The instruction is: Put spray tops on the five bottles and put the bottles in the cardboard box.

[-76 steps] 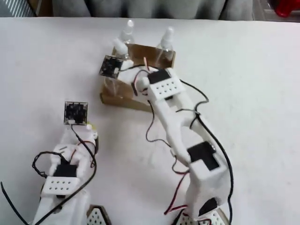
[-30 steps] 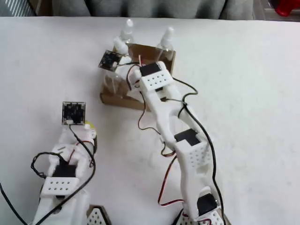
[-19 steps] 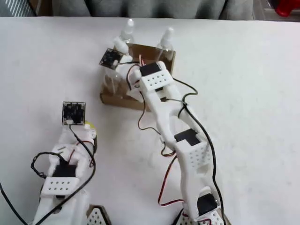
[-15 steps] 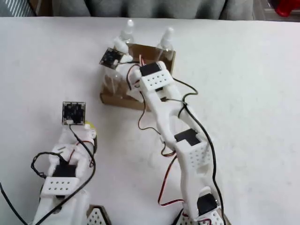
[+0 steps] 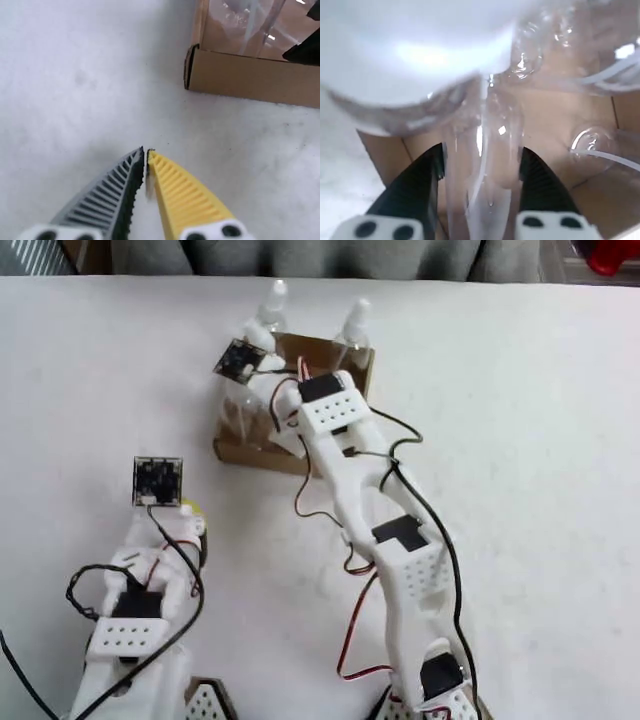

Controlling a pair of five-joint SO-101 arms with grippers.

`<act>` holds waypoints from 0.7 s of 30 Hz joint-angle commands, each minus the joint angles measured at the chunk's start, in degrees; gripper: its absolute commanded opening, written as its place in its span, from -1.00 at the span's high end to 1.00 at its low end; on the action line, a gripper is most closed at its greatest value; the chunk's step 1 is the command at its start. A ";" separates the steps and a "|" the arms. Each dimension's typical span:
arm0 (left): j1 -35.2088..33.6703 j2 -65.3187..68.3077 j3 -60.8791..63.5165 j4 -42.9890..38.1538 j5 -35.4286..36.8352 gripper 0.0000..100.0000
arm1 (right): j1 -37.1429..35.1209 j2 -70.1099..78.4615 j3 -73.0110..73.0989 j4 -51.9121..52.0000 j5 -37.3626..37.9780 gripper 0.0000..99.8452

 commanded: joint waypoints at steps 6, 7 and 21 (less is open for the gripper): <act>-0.57 -0.48 -0.18 -1.67 -0.53 0.96 | 1.19 -4.97 -2.02 0.31 -1.93 0.84; -0.57 -0.48 -0.18 -1.67 -0.53 0.96 | 1.19 -4.97 -2.02 0.31 -1.93 0.84; -0.57 -0.48 -0.18 -1.67 -0.53 0.96 | 1.36 -6.46 -2.02 0.75 -2.20 0.84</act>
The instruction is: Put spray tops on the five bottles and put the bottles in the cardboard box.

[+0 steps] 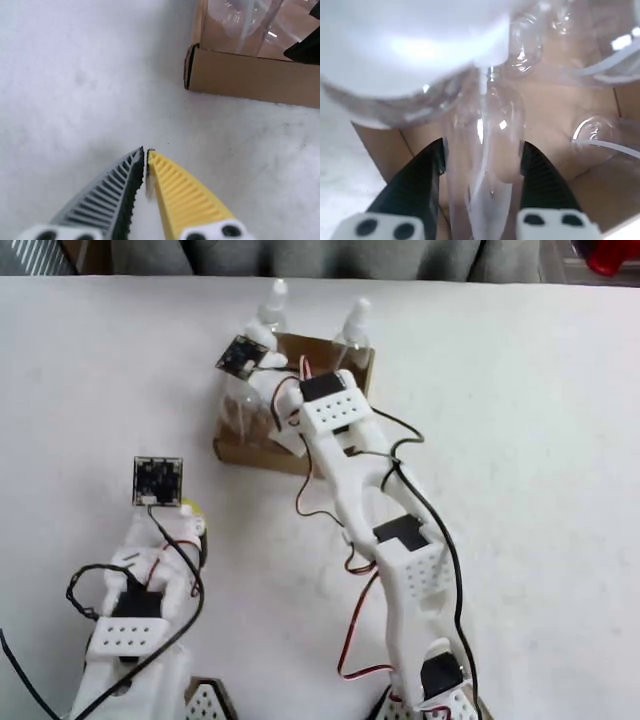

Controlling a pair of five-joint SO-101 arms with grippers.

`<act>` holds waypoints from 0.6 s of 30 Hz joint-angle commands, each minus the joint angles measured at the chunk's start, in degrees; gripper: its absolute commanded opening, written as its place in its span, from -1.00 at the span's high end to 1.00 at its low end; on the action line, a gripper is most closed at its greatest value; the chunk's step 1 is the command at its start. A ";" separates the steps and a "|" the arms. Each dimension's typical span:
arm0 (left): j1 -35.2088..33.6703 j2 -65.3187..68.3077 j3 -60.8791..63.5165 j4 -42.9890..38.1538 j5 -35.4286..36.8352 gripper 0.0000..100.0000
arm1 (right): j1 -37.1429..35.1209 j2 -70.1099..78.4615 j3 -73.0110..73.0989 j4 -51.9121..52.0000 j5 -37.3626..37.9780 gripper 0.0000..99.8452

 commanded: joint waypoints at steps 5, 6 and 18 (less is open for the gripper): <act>-0.57 -0.48 -0.18 -1.67 -0.53 0.96 | 1.36 -7.87 -1.93 1.01 -0.44 0.84; -0.57 -0.48 -0.18 -1.67 -0.53 0.96 | 1.36 -7.87 -1.93 1.10 -0.44 0.84; -0.57 -0.48 -0.18 -1.67 -0.53 0.96 | 1.54 -8.48 -2.29 1.45 -0.44 0.84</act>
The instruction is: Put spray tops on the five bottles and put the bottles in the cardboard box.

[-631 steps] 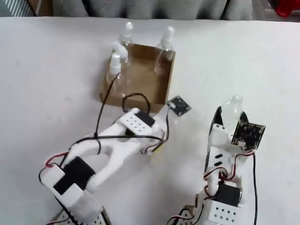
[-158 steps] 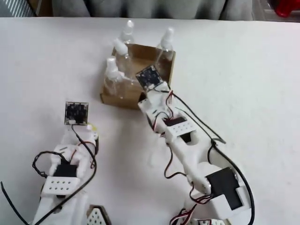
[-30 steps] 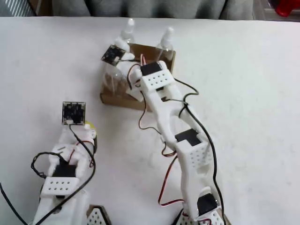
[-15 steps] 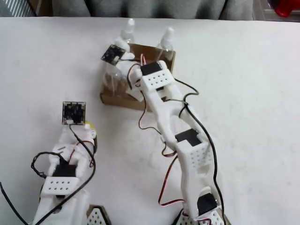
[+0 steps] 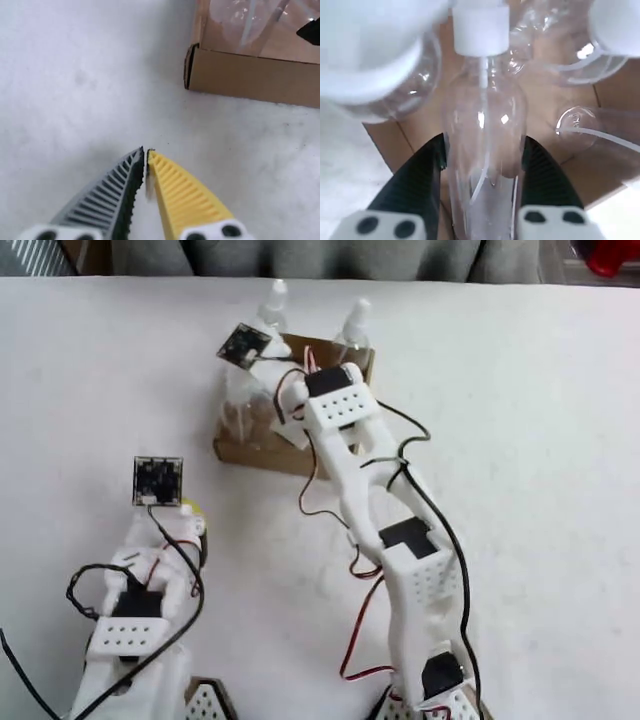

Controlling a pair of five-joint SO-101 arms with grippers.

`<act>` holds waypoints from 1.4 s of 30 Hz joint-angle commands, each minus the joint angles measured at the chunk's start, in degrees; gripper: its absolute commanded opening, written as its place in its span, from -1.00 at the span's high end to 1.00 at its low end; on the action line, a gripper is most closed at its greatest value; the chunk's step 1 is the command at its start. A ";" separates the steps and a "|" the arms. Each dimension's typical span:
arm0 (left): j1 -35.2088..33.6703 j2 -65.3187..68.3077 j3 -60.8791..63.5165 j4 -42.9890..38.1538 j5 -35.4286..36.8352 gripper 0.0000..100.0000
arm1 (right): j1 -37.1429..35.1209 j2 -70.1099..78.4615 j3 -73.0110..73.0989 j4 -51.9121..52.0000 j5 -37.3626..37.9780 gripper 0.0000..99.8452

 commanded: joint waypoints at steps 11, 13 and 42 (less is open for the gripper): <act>-0.57 -0.48 -0.18 -2.37 -0.53 0.96 | 0.66 -7.08 -2.11 0.31 -0.44 0.84; -0.57 -0.31 -0.09 -3.08 -0.53 0.96 | 0.66 -8.13 -2.02 0.31 -0.44 0.84; -0.57 -0.22 -0.09 -3.16 -0.53 0.96 | 0.48 -17.36 -2.29 2.95 -0.44 0.84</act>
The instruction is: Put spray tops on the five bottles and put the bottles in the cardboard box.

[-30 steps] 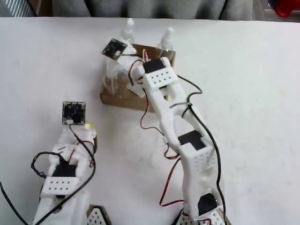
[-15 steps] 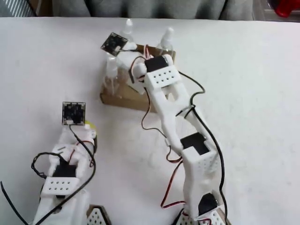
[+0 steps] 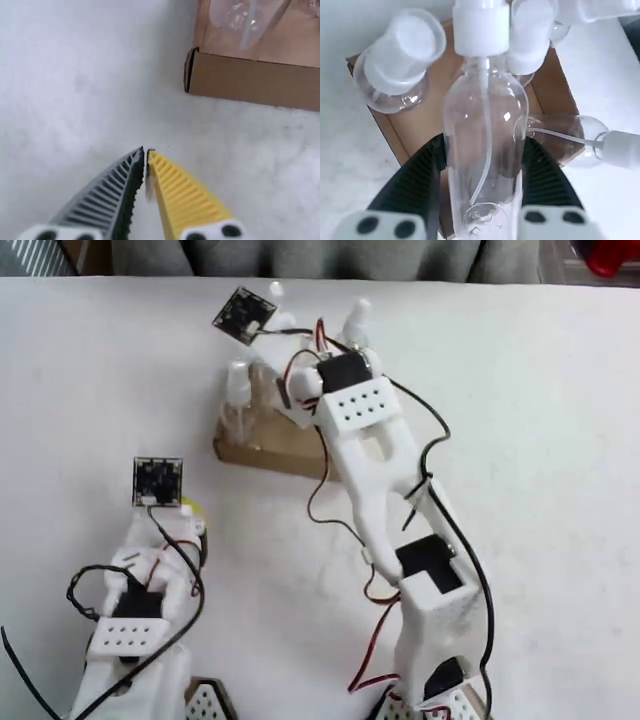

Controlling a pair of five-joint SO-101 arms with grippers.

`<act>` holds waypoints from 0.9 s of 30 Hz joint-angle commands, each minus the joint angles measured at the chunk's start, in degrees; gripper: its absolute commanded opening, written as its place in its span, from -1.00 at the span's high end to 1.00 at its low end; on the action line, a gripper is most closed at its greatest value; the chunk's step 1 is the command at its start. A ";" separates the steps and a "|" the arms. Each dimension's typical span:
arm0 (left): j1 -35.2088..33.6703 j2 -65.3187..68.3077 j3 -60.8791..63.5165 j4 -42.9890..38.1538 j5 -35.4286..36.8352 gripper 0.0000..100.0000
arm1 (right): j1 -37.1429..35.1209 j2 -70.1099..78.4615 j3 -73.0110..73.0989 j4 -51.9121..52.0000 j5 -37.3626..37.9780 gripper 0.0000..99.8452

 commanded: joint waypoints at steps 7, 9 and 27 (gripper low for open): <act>-0.66 -0.22 -0.62 -1.76 -0.53 0.96 | 0.57 -10.42 -2.37 4.44 -0.44 0.84; -0.66 -0.22 -0.62 -1.76 -0.53 0.96 | 0.84 -12.26 -2.37 5.41 -0.44 0.84; -0.66 -0.22 -0.62 -1.58 -0.53 0.96 | 2.15 -32.57 -1.93 25.80 -0.53 0.84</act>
